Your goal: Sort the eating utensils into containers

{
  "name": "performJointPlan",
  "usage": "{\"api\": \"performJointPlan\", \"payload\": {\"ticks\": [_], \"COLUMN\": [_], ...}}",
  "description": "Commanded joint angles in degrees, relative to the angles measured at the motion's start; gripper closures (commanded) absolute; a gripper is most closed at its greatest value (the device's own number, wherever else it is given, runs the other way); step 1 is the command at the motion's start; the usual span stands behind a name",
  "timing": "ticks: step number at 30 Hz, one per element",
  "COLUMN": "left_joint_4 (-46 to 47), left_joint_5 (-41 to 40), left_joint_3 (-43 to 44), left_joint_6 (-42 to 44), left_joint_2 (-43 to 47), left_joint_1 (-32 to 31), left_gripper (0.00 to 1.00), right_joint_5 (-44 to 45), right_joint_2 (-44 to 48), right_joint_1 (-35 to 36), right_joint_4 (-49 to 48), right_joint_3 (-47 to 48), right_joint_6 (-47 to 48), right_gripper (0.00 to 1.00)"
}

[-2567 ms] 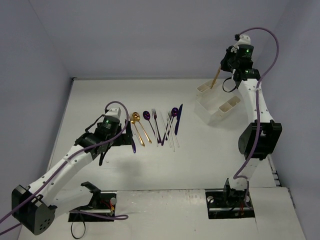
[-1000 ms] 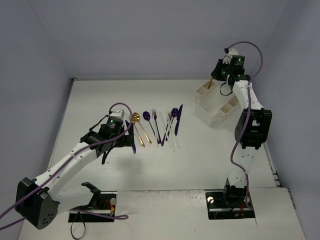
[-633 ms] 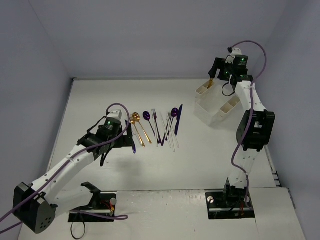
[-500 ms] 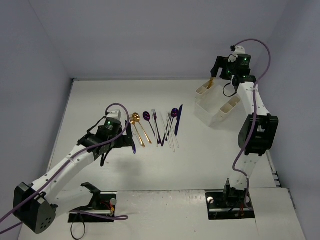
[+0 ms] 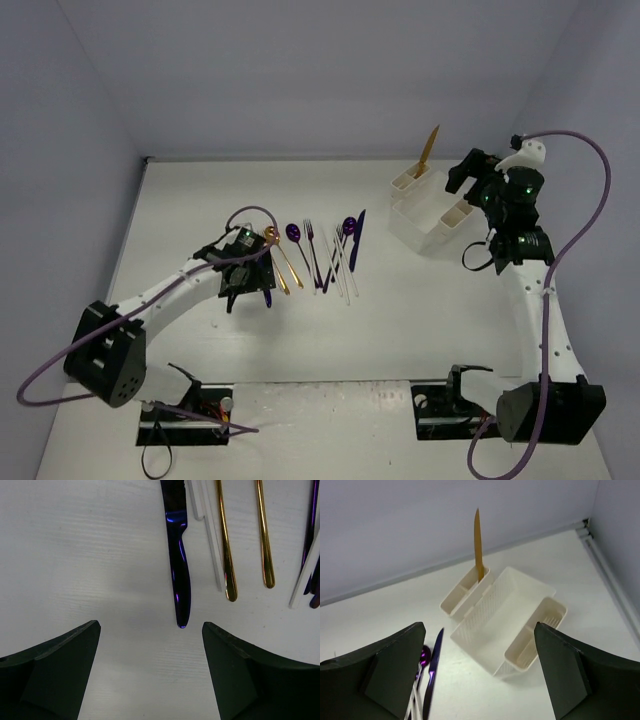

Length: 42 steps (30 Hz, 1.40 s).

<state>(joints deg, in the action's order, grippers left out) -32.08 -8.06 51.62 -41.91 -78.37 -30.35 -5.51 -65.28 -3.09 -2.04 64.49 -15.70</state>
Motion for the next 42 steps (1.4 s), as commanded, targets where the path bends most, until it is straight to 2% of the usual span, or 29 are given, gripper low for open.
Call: {"api": "performJointPlan", "payload": {"ticks": [1, 5, 13, 24, 28, 31, 38, 42], "left_joint_4": [0.5, 0.4, -0.2, 0.0, 0.1, 0.1, 2.0, 3.9], "left_joint_5": [-2.8, -3.6, -5.9, -5.4, -5.1, -4.9, -3.8, -3.4], "left_joint_3": [5.9, 8.8, 12.1, 15.3, 15.0, 14.4, 11.3, 8.0], "left_joint_6": [-2.4, -3.6, -5.0, -4.9, -5.0, -5.1, -5.3, -4.6], "left_joint_2": [-4.7, -8.6, -15.6, -22.5, -23.6, -24.1, -24.8, -23.0], "left_joint_1": [0.4, 0.4, 0.5, 1.3, 1.8, 2.2, 4.5, 6.1], "left_gripper": [0.22, 0.33, 0.49, 0.56, 0.63, 0.70, 0.96, 1.00], "right_joint_5": [1.6, 2.6, 3.9, 1.7, 0.6, -0.1, -1.4, -3.4], "right_joint_2": [8.0, 13.7, 19.8, 22.9, 23.0, 22.8, 22.3, 21.4], "right_joint_1": [2.6, 4.1, 5.9, 7.0, 7.3, 7.7, 8.3, 8.9], "right_joint_4": [0.8, 5.6, 10.4, 14.0, 14.2, 14.3, 14.3, 14.4], "right_joint_3": [-7.0, -9.5, -10.3, -12.0, -12.4, -12.4, -11.9, -11.5], "right_joint_6": [-3.9, -3.0, -1.4, 0.6, 1.1, 1.8, 3.2, 3.6], "right_gripper": [0.12, 0.12, 0.12, 0.12, 0.12, 0.12, 0.12, 0.12]}}
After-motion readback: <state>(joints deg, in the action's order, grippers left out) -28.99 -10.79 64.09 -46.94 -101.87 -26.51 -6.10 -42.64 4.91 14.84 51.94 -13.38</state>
